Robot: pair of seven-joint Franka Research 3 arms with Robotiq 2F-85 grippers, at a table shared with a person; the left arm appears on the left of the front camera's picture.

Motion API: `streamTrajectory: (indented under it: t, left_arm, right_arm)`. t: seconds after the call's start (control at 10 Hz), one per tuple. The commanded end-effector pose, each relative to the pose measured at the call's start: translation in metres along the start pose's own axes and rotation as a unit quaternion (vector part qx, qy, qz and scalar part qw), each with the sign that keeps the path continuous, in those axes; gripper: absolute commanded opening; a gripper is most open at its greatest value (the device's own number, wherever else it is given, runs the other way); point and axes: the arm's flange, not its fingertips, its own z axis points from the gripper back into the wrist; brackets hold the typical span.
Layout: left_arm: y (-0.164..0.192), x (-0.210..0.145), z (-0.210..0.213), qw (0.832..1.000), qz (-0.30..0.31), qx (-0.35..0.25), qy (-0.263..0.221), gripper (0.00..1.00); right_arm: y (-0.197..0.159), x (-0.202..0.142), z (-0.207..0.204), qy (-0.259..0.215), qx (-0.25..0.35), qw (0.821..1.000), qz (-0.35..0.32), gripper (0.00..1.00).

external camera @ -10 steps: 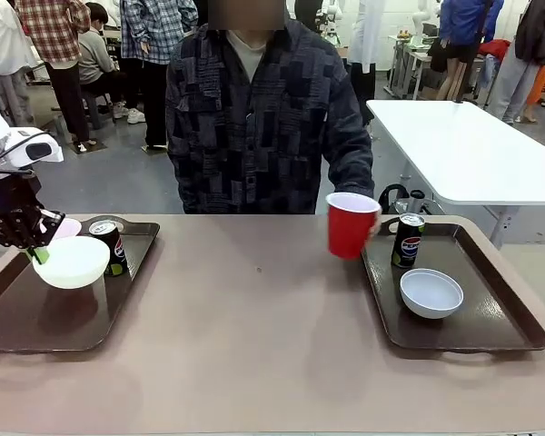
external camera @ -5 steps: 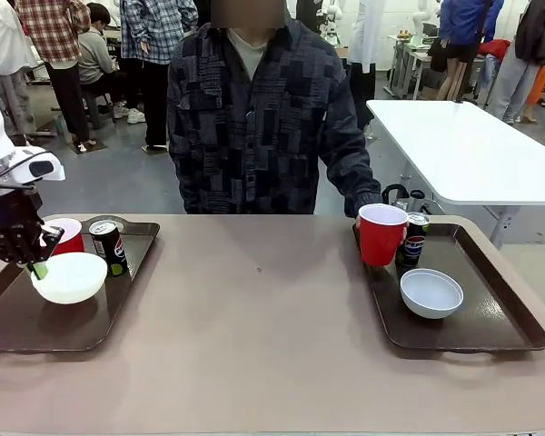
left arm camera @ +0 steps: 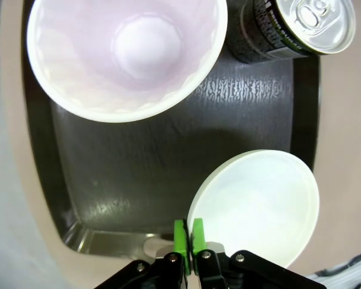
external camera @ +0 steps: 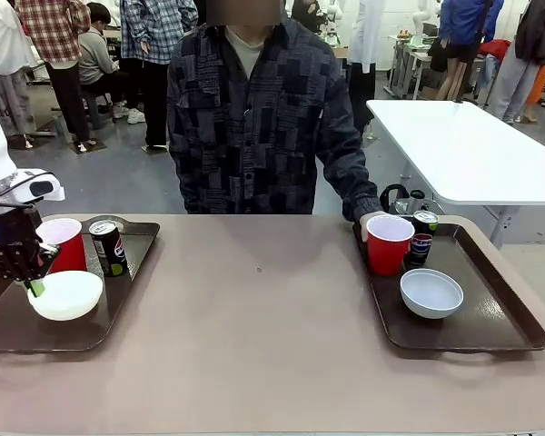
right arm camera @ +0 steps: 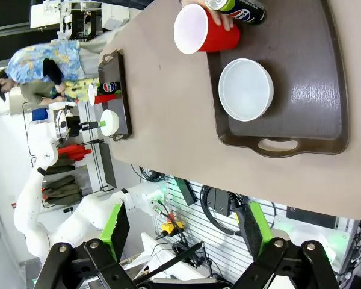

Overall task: Prepare tableware on both trays.
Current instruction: Pick up a Picnic Bowl from the table and place it on a Handle tray.

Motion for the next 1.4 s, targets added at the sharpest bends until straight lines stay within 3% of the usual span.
streamTrajectory:
  t: [0.0, 0.3, 0.4, 0.5, 0.6, 0.8, 0.9, 1.0, 1.1, 1.2, 1.3]
  left_arm:
    - [0.003, 0.003, -0.012, 1.000, -0.016, 0.012, -0.016, 0.04]
    - [0.000, 0.004, -0.018, 0.999, -0.014, 0.025, -0.031, 0.04]
    - [0.000, 0.004, -0.018, 0.999, -0.015, 0.025, -0.026, 0.47]
    - [0.001, 0.004, -0.018, 0.999, -0.017, 0.026, -0.026, 0.64]
    - [0.001, 0.005, -0.020, 0.999, -0.017, 0.032, -0.029, 1.00]
    - [0.000, 0.006, -0.023, 0.999, -0.017, 0.035, -0.023, 1.00]
    - [0.000, 0.006, -0.023, 0.999, -0.019, 0.038, -0.021, 0.86]
    - [0.000, 0.006, -0.020, 0.998, -0.020, 0.048, -0.022, 0.55]
    - [0.000, 0.004, -0.013, 0.998, -0.022, 0.055, -0.025, 1.00]
    - [-0.003, 0.000, -0.003, 0.997, -0.028, 0.062, -0.027, 0.75]
    - [-0.009, -0.007, 0.011, 0.997, -0.042, 0.051, -0.029, 1.00]
  right_arm:
    - [0.001, 0.000, 0.000, 0.000, 0.007, 1.000, 0.002, 1.00]
    - [0.001, 0.000, 0.000, 0.000, 0.007, 1.000, 0.002, 1.00]
    - [0.001, 0.000, 0.000, 0.000, 0.007, 1.000, 0.002, 1.00]
    - [0.001, 0.000, 0.000, 0.000, 0.007, 1.000, 0.002, 1.00]
    - [0.001, 0.000, 0.000, 0.000, 0.007, 1.000, 0.002, 1.00]
    - [0.001, 0.000, 0.000, 0.000, 0.007, 1.000, 0.002, 1.00]
    - [0.001, 0.000, 0.000, 0.000, 0.007, 1.000, 0.002, 1.00]
    - [0.001, 0.000, 0.000, 0.000, 0.007, 1.000, 0.002, 1.00]
    - [0.001, 0.000, 0.000, 0.000, 0.007, 1.000, 0.002, 1.00]
    - [0.001, 0.000, 0.000, 0.000, 0.007, 1.000, 0.002, 1.00]
    - [0.001, 0.000, 0.000, 0.000, 0.007, 1.000, 0.002, 1.00]
